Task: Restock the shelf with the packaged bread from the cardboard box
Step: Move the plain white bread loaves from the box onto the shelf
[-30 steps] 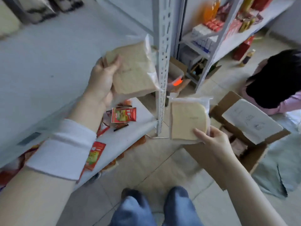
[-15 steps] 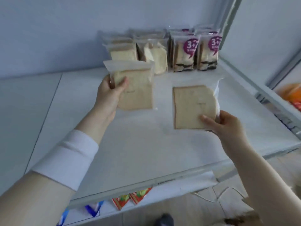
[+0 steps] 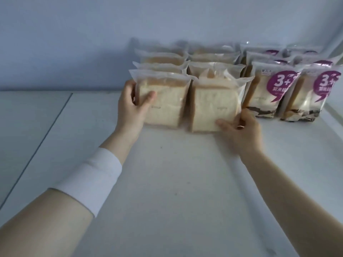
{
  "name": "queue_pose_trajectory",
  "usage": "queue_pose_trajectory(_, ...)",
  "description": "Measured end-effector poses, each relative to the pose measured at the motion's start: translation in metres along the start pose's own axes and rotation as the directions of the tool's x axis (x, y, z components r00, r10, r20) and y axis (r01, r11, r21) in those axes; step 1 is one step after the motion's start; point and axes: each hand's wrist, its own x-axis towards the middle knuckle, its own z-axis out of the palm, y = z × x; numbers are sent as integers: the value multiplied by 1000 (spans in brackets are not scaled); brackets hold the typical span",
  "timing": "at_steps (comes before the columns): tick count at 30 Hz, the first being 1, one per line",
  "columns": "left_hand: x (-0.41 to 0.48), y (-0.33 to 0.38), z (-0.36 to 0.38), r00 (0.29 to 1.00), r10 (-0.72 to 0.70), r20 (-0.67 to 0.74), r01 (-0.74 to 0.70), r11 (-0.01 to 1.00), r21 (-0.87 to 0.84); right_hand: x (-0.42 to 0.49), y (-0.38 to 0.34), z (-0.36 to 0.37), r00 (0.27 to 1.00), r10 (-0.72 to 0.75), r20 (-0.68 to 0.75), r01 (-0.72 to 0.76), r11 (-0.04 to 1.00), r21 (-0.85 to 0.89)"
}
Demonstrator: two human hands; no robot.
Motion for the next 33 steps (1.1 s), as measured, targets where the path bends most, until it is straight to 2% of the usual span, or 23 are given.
queue_pose_trajectory(3,1,-8,8,1000,-5,-18,6,998,60,7,3,10,996,-32,-83,34,999,22)
queue_pose_trajectory(6,-4,-5,13,999,32,-39,-30,998,46,1,4,16,987,-41,-154,42,999,5)
queue_pose_trajectory(10,-14,10,14,997,14,-81,-11,999,36,-12,-7,14,994,-55,-99,32,974,-225)
queue_pose_trajectory(12,-19,17,10,998,-30,-49,34,997,66,-30,-15,9,994,-85,-68,58,940,-338)
queue_pose_trajectory(14,-27,26,2,996,-87,-14,88,984,156,-57,-21,1,988,-137,-75,93,901,-424)
queue_pose_trajectory(15,-34,30,-4,996,-88,-25,92,960,265,-71,-23,-5,986,-149,-75,95,870,-483)
queue_pose_trajectory(17,-57,41,-15,1000,11,-9,-5,856,517,-102,-24,-20,987,-149,-59,79,776,-626)
queue_pose_trajectory(19,-87,54,-18,964,191,184,-265,733,627,-131,-21,-41,988,-144,-49,58,655,-754)
queue_pose_trajectory(20,-103,61,-13,908,257,331,-415,665,621,-145,-19,-54,989,-138,-47,45,596,-802)
queue_pose_trajectory(22,-138,77,7,730,289,619,-659,538,526,-174,-13,-86,993,-113,-45,18,502,-865)
queue_pose_trajectory(25,-200,105,57,435,203,877,-861,378,340,-217,1,-150,994,-65,-83,-50,402,-914)
queue_pose_trajectory(27,-249,125,95,279,176,944,-934,277,224,-248,16,-199,990,-38,-137,-115,353,-929)
queue_pose_trajectory(29,-307,143,135,152,184,971,-973,202,115,-283,38,-250,983,-1,-183,-174,301,-938)
queue_pose_trajectory(33,-442,161,209,-73,170,983,-984,147,-98,-365,106,-346,936,175,-305,-340,226,-913)
